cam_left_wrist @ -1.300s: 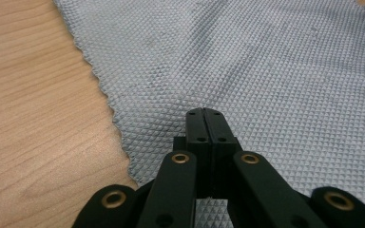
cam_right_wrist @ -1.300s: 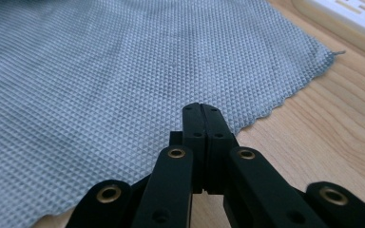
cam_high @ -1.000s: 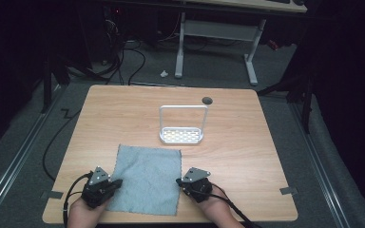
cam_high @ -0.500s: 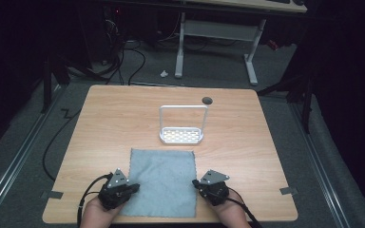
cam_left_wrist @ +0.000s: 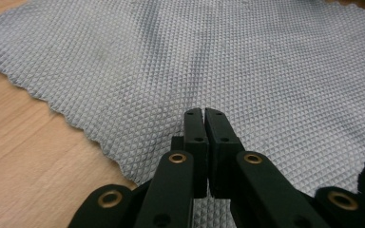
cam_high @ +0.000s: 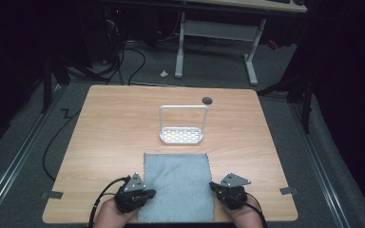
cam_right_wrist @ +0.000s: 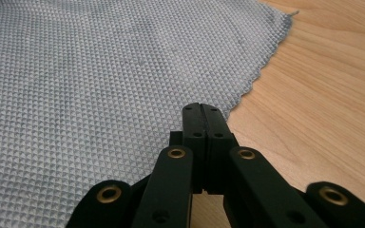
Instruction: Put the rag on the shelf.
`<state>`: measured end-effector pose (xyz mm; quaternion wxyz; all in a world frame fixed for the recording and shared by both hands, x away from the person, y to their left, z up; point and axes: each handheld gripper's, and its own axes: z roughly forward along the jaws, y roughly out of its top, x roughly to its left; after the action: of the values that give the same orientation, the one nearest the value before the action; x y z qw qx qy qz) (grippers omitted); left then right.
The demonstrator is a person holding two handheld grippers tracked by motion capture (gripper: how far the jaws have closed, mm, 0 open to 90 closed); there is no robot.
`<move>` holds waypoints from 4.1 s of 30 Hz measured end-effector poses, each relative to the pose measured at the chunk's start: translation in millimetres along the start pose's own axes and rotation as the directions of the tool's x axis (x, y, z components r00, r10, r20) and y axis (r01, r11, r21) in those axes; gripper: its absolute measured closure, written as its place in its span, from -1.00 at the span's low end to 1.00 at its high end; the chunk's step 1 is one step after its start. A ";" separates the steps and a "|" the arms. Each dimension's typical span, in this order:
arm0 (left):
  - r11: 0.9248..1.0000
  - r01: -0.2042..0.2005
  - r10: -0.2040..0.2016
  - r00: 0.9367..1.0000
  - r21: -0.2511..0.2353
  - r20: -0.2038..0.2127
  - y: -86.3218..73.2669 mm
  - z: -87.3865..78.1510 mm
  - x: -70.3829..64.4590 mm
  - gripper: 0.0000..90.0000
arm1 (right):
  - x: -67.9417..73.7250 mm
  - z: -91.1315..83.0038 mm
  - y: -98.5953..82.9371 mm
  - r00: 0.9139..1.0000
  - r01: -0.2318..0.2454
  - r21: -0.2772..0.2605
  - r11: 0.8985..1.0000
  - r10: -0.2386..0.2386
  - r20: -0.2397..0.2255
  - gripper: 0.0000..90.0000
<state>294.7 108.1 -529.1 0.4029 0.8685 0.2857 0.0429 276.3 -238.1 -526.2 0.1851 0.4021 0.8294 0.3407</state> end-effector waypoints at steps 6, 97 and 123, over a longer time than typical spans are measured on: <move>0.999 0.000 -0.001 1.000 -0.039 -0.024 3.8 -0.4 -1.5 0.74 | -2.2 -1.0 -0.5 1.000 0.004 0.002 1.000 -0.004 0.004 1.00; 0.919 0.090 -0.184 0.959 -0.383 -0.217 40.4 -16.6 48.8 1.00 | -18.8 2.6 65.0 0.992 -0.044 -0.342 0.939 0.081 0.097 1.00; 0.855 0.011 -0.157 0.958 -0.519 -0.240 89.0 -50.0 39.5 1.00 | -24.5 -39.3 98.4 0.989 -0.021 -0.510 0.860 0.093 0.116 1.00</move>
<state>353.5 117.2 -437.2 0.5774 0.7020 0.3547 0.2190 321.6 -230.1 -427.7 0.3305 0.3861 0.6837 0.5237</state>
